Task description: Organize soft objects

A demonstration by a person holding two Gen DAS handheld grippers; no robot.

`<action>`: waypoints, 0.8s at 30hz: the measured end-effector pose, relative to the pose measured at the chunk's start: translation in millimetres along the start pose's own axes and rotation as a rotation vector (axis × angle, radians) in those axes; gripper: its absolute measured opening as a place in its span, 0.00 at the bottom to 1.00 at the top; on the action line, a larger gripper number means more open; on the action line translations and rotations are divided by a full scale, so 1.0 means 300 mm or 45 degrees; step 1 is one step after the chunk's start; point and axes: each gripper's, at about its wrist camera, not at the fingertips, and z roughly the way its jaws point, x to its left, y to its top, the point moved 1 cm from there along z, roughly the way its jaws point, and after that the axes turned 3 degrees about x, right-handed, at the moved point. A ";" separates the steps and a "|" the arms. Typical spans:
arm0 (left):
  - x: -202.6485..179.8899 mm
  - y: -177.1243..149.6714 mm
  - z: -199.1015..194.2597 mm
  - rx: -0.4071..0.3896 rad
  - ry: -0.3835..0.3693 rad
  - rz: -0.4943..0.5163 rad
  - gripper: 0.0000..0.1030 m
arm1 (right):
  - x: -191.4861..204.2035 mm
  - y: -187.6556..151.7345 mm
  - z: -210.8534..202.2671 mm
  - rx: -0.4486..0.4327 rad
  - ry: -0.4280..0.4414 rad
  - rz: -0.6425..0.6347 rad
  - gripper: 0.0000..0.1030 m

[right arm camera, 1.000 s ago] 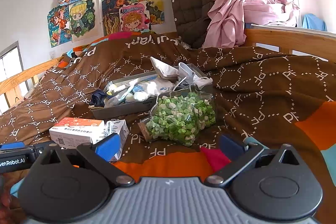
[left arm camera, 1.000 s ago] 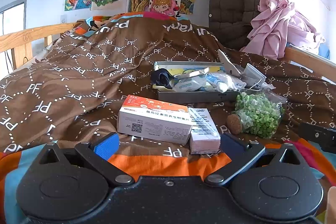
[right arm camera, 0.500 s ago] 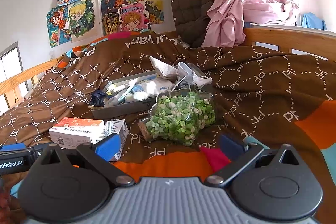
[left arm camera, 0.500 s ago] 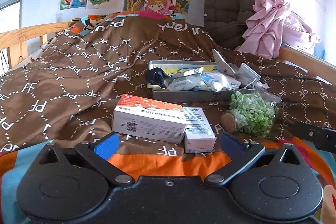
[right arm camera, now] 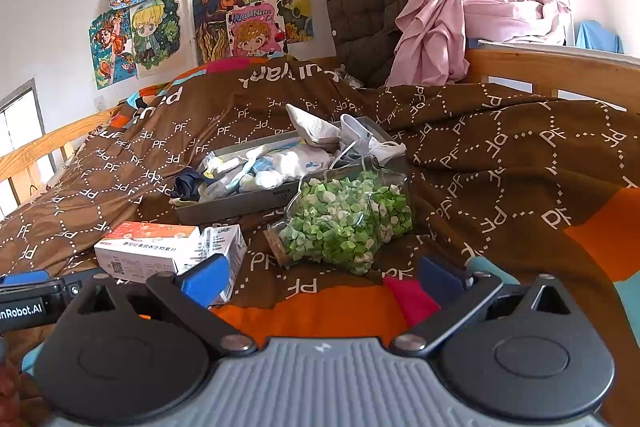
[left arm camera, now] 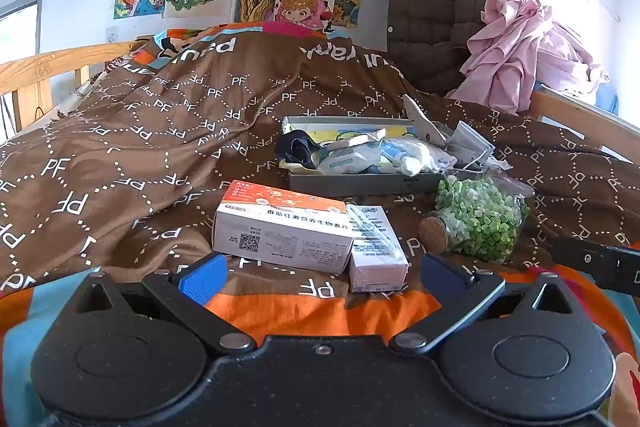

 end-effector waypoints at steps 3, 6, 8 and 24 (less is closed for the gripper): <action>0.002 0.000 0.000 -0.002 0.003 0.001 0.99 | 0.001 0.000 0.001 0.005 0.001 -0.001 1.00; 0.002 -0.001 -0.004 -0.009 -0.002 0.003 0.99 | 0.004 -0.004 0.003 0.006 0.002 -0.002 1.00; 0.001 -0.001 -0.006 -0.010 -0.007 0.002 0.99 | 0.005 -0.006 0.003 0.007 0.002 -0.001 1.00; -0.001 0.001 -0.008 -0.003 -0.011 -0.003 0.99 | 0.003 -0.002 0.004 0.008 0.001 -0.001 1.00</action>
